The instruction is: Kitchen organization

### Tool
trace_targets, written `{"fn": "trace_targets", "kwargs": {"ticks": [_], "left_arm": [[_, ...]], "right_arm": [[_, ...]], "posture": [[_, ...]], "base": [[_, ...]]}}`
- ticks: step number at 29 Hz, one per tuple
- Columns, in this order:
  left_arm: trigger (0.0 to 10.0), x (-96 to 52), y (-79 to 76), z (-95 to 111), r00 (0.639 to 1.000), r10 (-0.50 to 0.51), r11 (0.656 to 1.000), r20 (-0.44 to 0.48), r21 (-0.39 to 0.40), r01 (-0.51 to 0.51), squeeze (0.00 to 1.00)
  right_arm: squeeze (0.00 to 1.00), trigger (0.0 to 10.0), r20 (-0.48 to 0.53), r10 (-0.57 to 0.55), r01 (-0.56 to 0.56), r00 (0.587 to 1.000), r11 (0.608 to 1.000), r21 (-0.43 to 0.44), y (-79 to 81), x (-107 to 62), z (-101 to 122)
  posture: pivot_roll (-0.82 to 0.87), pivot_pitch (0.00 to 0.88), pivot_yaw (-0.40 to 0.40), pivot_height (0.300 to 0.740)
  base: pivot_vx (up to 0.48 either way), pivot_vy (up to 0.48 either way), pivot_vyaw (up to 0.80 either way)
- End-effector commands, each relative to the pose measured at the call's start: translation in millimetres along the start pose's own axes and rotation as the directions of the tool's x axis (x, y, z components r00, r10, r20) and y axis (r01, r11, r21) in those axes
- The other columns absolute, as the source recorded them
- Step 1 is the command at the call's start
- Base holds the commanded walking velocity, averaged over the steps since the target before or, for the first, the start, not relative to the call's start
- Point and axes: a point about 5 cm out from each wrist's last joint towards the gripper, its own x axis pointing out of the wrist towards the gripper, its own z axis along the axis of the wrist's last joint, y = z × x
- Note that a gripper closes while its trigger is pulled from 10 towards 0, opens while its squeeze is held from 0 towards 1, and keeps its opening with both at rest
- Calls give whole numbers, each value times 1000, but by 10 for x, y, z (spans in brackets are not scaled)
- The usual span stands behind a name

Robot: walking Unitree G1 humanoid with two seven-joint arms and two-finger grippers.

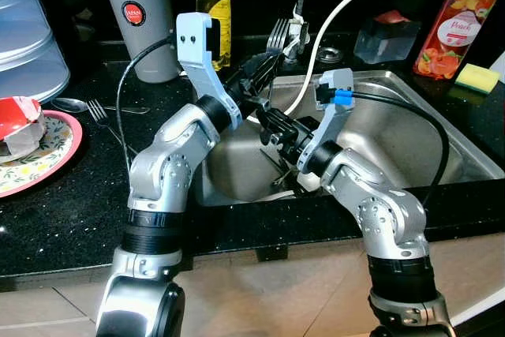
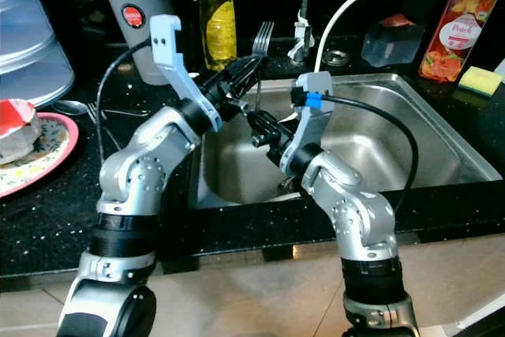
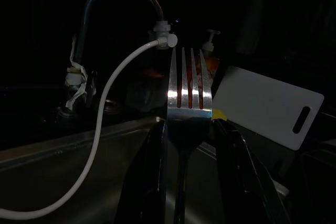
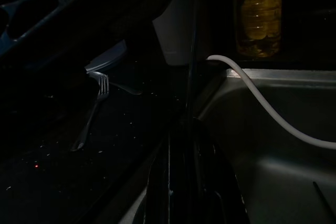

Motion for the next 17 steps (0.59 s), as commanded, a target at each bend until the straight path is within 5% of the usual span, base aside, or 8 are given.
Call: {"fn": "trace_targets", "kwargs": {"ticks": [1, 3, 4, 8, 9, 17], "left_arm": [[10000, -4, -43, -3, 1000, -23, 1000, -9, 4, 23, 0], [10000, -6, -45, -10, 1000, -22, 1000, -13, 8, 22, 0], [10000, -7, -44, -19, 1000, -19, 1000, -19, 10, 19, 1000], [10000, -19, -52, -45, 999, -22, 1000, -43, 12, 22, 1000], [10000, -43, -64, -29, 998, -38, 999, -45, 10, 38, 0], [10000, -202, 34, 106, 999, -23, 999, -30, 23, 23, 0]], "right_arm": [[0, 0, -12, 3, -3, 1000, 1000, -10, 27, 43, -15], [0, 0, -8, -2, 2, 1000, 1000, -14, 20, 45, -5], [0, 10000, -6, -6, 6, 1000, 1000, -19, 14, 47, 3], [0, 10000, 6, -22, 22, 1000, 999, -30, -4, 52, 28], [0, 10000, 15, -47, 47, 999, 998, -34, -36, 54, 39], [0, 10000, 60, -231, 236, 971, 968, -92, -309, 22, 120]], "posture": [[-108, 106, 15, 740], [-108, 106, 15, 740], [-108, 106, 15, 740], [-108, 106, 15, 740], [-107, 109, 16, 740], [-102, 111, 20, 740]], "base": [[0, 0, 0], [0, 0, 0], [0, 0, 0], [0, 0, 0], [0, 0, 0], [0, 0, 0]]}}
